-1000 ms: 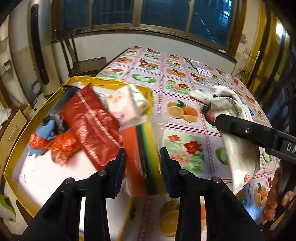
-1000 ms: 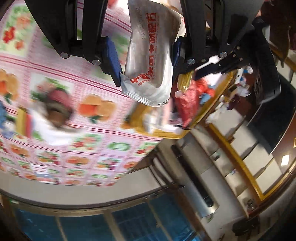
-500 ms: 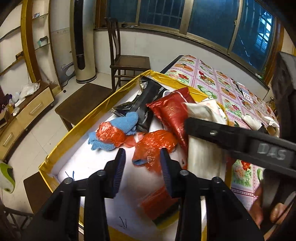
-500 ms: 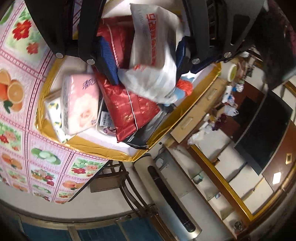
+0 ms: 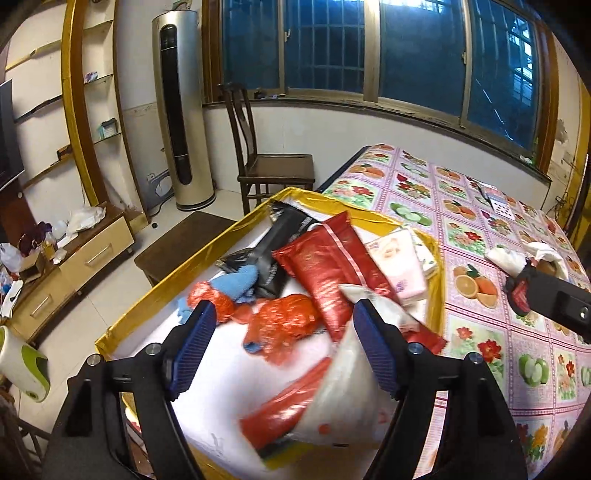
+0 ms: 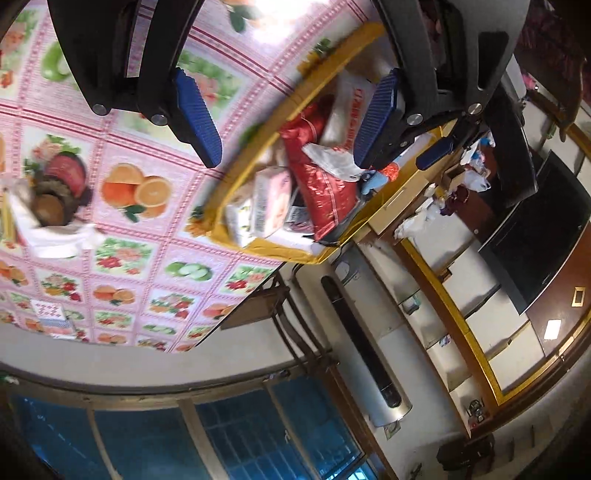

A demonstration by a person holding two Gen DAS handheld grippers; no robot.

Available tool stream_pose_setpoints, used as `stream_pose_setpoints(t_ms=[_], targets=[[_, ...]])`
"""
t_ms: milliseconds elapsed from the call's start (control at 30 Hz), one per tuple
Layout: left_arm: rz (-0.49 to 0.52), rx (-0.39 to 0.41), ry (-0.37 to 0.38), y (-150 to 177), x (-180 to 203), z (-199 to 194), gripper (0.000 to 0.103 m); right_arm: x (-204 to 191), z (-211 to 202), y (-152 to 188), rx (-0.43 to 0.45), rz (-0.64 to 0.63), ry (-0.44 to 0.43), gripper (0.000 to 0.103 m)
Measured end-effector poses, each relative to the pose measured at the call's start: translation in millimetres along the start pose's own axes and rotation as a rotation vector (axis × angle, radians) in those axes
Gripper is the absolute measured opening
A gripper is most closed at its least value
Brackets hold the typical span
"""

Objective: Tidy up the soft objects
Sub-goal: 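Carry the sponge and white bag into the tray and release both, then withdraw both tools and reach the right tool to the white cloth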

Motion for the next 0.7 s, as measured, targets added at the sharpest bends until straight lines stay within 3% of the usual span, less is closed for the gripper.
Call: stream_pose_setpoints(t_ms=[200, 700], targets=[[0.033, 0.007, 0.034, -4, 32, -10, 0.077, 38, -42, 3, 0.034, 0.007, 0.088, 0.079], [0.152, -0.012, 0.143, -2, 121, -17, 0.077, 166, -130, 19, 0.109, 0.203, 0.308, 0.08]])
Point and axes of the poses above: each gripper's, at about its wrist camera, not at the fingertips, and z roughly the way its jaws point, x to its right, y to its underside, the point moved 2 cm from there along z, roughly the way its jaws point, and after that the axes turned 11 degrees about x, right-handed, at the moved point
